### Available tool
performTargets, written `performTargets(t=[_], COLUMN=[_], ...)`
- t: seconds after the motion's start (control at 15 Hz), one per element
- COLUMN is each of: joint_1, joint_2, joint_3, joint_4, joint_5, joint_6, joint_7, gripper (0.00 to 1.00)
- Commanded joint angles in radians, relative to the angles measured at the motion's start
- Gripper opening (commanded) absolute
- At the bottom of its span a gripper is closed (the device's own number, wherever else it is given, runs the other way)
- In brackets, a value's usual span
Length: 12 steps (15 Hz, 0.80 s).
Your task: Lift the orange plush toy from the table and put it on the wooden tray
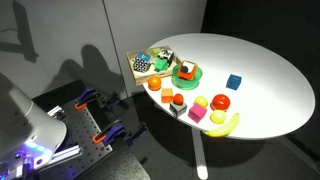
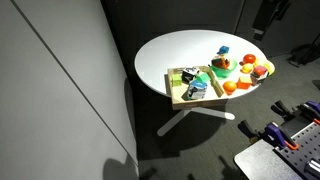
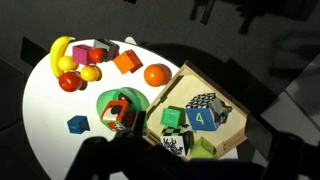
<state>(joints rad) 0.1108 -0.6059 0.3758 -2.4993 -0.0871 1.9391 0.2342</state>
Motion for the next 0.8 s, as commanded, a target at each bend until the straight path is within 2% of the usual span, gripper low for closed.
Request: performTargets(t=[0.0,0.4,0.73], joint_1=[0.031,0.033,0.047], joint_2=[0.008,0.021,0.063], joint_3=[-0.026,-0.028,-0.060], joint_4=[0.002,0.013,0.064], joint_5=[-0.017,-0.011,0.018], joint_6=[-0.004,-0.007,0.001], joint_7=[0.016,0.019,0.000], gripper=[1.00,1.00,1.00])
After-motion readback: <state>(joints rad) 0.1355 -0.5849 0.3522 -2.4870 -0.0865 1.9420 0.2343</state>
